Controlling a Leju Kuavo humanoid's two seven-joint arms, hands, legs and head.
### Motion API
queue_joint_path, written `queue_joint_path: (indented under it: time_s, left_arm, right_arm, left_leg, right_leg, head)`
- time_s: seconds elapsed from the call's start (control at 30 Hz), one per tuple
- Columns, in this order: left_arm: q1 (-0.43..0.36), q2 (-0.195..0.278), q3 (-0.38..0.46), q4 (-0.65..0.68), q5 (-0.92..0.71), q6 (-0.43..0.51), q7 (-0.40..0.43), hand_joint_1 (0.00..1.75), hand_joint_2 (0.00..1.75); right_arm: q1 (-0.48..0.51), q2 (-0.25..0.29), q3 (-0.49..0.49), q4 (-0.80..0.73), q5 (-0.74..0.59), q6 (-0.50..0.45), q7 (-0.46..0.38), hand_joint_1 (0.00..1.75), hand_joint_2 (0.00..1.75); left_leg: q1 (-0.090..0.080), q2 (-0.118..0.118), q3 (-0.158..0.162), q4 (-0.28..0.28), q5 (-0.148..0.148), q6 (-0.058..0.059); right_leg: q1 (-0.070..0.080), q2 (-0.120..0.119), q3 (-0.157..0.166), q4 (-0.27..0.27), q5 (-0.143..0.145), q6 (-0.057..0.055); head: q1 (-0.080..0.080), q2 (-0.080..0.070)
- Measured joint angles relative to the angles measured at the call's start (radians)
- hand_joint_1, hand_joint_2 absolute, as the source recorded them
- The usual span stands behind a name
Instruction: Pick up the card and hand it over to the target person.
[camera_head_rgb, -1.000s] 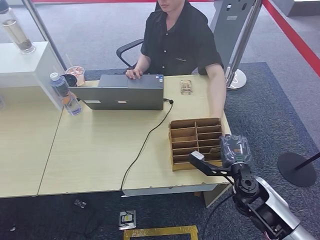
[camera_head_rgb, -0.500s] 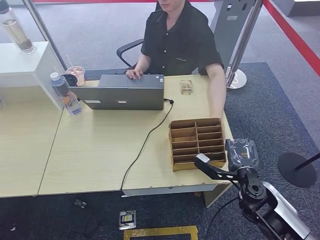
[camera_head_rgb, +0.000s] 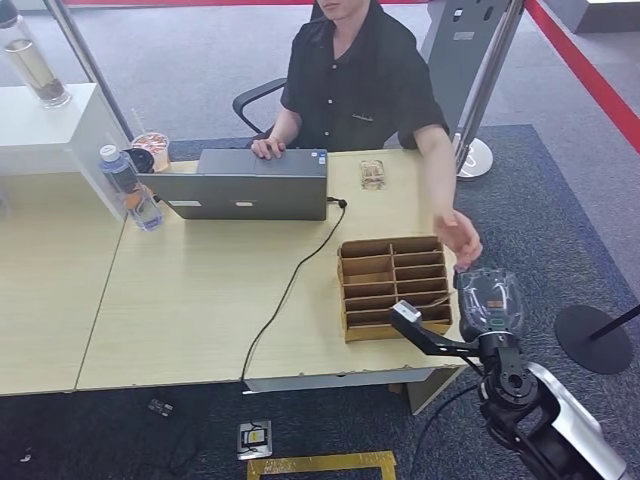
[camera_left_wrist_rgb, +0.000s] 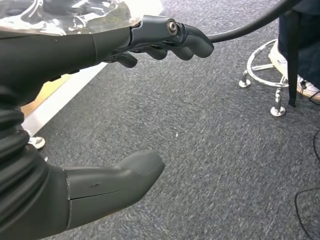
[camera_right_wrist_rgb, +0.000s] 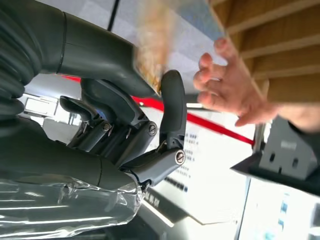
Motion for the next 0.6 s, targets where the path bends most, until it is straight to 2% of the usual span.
queue_joint_path:
  time_s: [0.17,0.3,0.47,0.6]
  left_arm:
    - [0.001,-0.006,0.003,0.005,0.003,0.0,-0.015,0.0,1.75]
    - [-0.001,-0.007,0.01,0.005,-0.005,0.0,-0.02,0.0,1.75]
    - [-0.001,-0.003,0.01,0.013,-0.008,0.0,-0.031,0.0,1.75]
    - [-0.001,-0.003,0.006,0.029,-0.01,0.0,-0.046,0.0,1.75]
  right_arm:
    - [0.004,-0.002,-0.01,-0.073,0.053,-0.083,-0.006,1.75,1.75]
    - [0.006,0.0,-0.015,-0.089,0.073,-0.108,-0.011,1.75,1.75]
    - [-0.004,0.008,-0.005,-0.054,0.07,-0.123,-0.027,1.75,1.75]
    - [-0.037,0.023,0.022,0.015,0.073,-0.189,-0.067,1.75,1.75]
  left_leg:
    - [0.0,-0.001,0.0,0.0,0.0,0.0]
    - [0.0,-0.001,0.001,0.0,0.0,0.0]
    - [0.0,-0.001,0.001,-0.001,0.0,0.0]
    - [0.0,0.0,0.001,-0.002,0.001,0.0]
  right_leg:
    - [0.0,-0.001,0.001,0.0,0.0,0.0]
    - [0.0,-0.001,0.001,0.0,0.0,0.0]
    - [0.0,-0.001,0.001,-0.001,0.0,0.0]
    - [0.0,0.0,0.001,-0.002,0.001,0.0]
  head:
    - [0.0,0.0]
    - [0.0,0.0]
    - [0.0,0.0]
    - [0.0,0.0]
